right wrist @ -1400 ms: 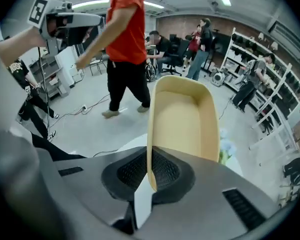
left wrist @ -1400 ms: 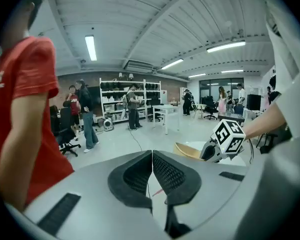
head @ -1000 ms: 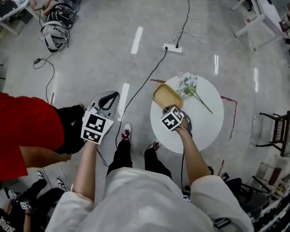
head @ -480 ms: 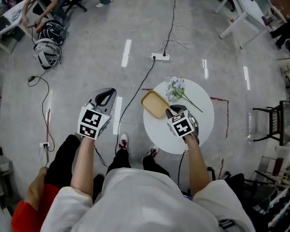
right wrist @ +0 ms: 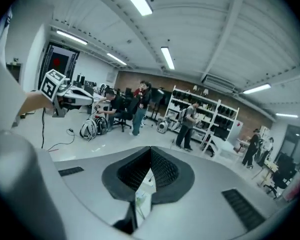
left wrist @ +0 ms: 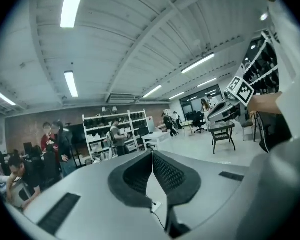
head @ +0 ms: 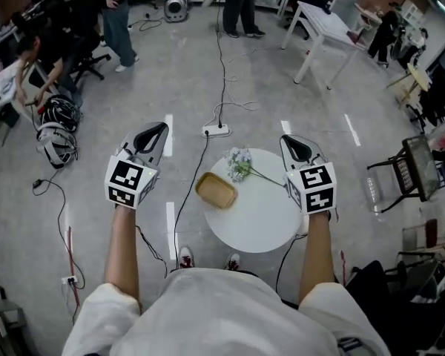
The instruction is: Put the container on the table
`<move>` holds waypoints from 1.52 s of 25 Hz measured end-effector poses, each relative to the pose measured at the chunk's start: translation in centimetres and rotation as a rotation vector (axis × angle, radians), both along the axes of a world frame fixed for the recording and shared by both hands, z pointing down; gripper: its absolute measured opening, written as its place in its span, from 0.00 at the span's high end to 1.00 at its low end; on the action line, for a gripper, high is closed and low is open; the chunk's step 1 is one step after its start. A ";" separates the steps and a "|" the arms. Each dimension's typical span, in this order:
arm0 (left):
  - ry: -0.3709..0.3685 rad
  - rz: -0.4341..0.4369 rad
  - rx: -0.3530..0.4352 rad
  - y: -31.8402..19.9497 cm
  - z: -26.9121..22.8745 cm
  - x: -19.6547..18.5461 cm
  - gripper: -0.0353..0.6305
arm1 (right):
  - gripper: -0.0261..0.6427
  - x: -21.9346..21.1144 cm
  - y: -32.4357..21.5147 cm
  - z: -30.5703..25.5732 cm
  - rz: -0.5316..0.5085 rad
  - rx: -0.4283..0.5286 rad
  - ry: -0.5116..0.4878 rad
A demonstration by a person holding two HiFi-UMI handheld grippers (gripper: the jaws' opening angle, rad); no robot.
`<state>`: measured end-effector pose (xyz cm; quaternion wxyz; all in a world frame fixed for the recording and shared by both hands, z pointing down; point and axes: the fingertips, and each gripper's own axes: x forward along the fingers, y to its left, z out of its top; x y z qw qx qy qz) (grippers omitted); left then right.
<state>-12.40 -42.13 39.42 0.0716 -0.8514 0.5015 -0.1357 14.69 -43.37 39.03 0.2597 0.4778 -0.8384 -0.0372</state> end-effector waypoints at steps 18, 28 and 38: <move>-0.014 0.142 0.235 0.8 -13.6 7.6 0.91 | 0.94 4.7 4.2 -14.2 0.089 0.303 -0.050; -0.023 0.166 0.230 1.4 -12.5 8.3 0.91 | 0.94 4.5 4.1 -12.8 0.091 0.277 -0.060; -0.023 0.191 0.218 1.3 -11.9 9.0 0.91 | 0.94 4.0 3.7 -12.0 0.085 0.250 -0.072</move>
